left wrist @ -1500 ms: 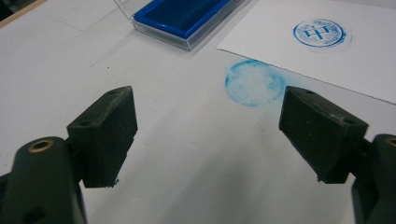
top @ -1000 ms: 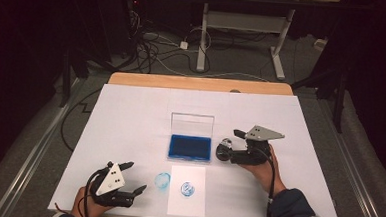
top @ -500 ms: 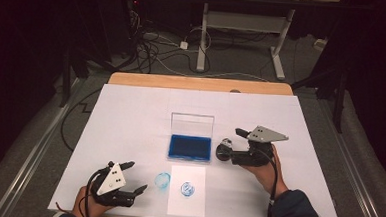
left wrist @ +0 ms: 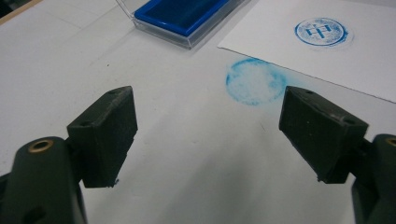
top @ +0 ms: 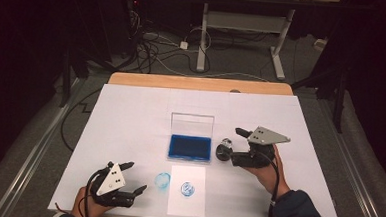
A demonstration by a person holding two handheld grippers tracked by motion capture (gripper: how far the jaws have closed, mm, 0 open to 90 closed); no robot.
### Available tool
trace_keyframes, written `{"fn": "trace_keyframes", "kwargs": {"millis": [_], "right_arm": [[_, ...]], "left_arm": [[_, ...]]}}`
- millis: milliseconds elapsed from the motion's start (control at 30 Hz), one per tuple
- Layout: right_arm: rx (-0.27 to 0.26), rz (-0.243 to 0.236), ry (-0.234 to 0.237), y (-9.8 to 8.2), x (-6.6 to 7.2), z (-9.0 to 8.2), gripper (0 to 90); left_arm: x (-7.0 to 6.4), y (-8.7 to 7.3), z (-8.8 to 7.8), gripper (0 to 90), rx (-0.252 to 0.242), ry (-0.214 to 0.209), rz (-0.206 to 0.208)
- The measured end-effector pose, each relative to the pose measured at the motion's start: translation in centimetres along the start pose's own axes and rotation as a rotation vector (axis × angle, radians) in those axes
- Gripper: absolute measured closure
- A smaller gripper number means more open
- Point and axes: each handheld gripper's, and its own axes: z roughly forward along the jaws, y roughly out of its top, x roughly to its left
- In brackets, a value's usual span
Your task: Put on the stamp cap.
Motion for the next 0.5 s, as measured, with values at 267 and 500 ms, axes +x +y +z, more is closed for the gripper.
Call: {"fn": "trace_keyframes", "kwargs": {"millis": [267, 500], "right_arm": [[-0.006, -0.037, -0.007, 0.4, 0.6, -1.0, 22.4], [-0.012, -0.061, -0.031, 0.6, 0.6, -2.1, 22.1]], "left_arm": [[0.1, 0.2, 0.3, 18.3, -0.002, -0.009, 0.002], [0.0, 0.3, 0.4, 18.3, -0.001, -0.014, 0.006]]}}
